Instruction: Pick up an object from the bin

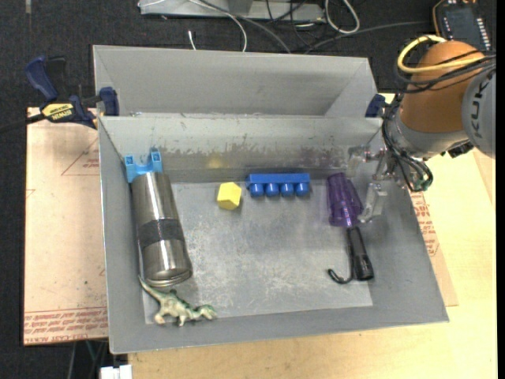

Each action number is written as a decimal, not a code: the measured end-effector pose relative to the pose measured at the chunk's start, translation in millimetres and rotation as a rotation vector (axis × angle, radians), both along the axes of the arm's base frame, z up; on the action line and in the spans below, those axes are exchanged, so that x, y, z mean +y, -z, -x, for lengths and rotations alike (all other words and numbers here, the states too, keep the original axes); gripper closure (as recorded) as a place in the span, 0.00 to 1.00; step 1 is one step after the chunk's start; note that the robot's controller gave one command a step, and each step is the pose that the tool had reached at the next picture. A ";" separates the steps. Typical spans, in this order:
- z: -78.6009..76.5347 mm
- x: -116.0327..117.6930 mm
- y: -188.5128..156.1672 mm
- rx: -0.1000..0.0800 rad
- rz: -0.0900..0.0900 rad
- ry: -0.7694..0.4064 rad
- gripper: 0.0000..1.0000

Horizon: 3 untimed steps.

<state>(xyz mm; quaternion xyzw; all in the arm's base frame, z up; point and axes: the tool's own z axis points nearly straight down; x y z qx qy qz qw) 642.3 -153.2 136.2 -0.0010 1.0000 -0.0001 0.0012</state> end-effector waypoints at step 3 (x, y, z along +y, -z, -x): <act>11.3 6.2 -1.2 -0.001 -0.001 0.214 0.00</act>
Offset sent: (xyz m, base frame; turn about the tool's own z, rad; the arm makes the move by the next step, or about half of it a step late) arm -0.0237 0.0159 0.0031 0.4327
